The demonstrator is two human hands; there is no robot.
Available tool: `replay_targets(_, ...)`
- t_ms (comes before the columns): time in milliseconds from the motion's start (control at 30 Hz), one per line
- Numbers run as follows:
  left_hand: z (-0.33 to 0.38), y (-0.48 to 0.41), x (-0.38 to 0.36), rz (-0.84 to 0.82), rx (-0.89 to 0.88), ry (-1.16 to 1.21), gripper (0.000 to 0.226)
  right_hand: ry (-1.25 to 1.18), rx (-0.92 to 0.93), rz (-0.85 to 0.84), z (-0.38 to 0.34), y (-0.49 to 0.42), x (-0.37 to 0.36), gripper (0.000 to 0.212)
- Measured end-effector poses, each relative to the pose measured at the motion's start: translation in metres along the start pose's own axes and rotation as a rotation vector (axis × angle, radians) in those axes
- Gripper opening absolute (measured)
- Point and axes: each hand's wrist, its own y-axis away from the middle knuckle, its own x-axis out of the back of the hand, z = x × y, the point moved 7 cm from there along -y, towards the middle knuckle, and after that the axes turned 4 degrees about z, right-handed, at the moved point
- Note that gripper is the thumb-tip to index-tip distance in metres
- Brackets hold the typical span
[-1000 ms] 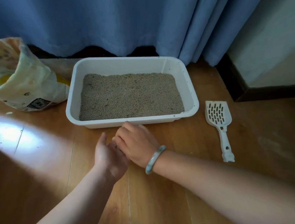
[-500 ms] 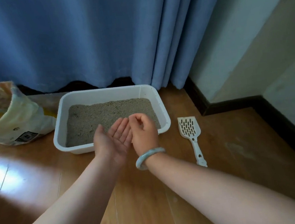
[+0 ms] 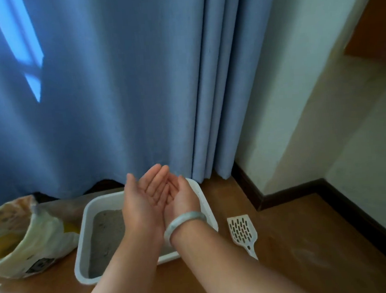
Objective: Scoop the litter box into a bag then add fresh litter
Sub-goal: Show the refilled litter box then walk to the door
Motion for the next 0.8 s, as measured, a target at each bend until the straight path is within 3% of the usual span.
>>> replay_targets(300, 0.096, 0.019, -0.073, 0.093, 0.005, 0.214, 0.050, -0.186, -0.042, 0.034, -0.062, 0.059, -0.089, 0.031)
replay_targets(800, 0.356, 0.217, -0.357, 0.109, 0.099, 0.429, 0.047, -0.439, -0.030, 0.118, -0.317, 0.334, -0.310, 0.032)
